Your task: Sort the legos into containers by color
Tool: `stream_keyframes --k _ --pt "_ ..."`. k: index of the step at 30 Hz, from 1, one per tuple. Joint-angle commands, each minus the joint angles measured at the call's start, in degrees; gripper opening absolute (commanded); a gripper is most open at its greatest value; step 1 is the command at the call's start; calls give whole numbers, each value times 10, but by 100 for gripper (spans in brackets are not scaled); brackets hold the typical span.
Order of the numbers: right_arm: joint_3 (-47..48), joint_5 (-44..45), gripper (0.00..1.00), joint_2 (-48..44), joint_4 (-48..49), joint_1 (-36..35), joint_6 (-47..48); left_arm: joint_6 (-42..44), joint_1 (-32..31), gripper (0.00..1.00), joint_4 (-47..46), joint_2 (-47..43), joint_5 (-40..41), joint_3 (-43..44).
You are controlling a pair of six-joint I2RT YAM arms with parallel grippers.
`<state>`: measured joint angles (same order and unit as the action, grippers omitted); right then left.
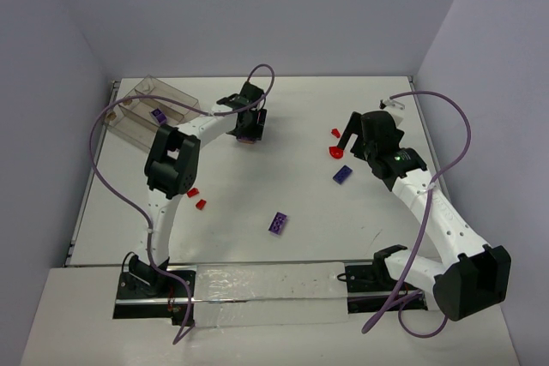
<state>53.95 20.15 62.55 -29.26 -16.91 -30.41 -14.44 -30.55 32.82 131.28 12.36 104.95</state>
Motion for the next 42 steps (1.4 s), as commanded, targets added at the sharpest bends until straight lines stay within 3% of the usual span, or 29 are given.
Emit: stream_keyframes --k 1,3,6,8,14,22,28,37,42 --pt "3 14 100 -18 6 -4 2 -7 -1 66 -5 1 17 25" --pt "3 14 100 -18 6 -3 2 -9 -1 49 -2 -8 23 25" --pt "3 12 100 -17 6 -3 0 -10 0 10 1 -35 33 26" --pt "3 11 100 -16 7 -4 0 -11 5 1 8 -55 34 31" --pt "13 10 100 -16 2 -3 3 -20 53 0 31 -134 13 39" --pt "26 -5 100 -11 3 -3 6 -90 208 0 84 -209 -24 52" --pt "35 -11 100 1 4 -3 7 -152 301 0 131 -161 8 108" --pt "32 -11 100 0 3 -3 5 -190 365 0 159 -36 11 221" --pt "30 -15 100 5 4 -4 4 -197 383 0 133 -8 17 226"
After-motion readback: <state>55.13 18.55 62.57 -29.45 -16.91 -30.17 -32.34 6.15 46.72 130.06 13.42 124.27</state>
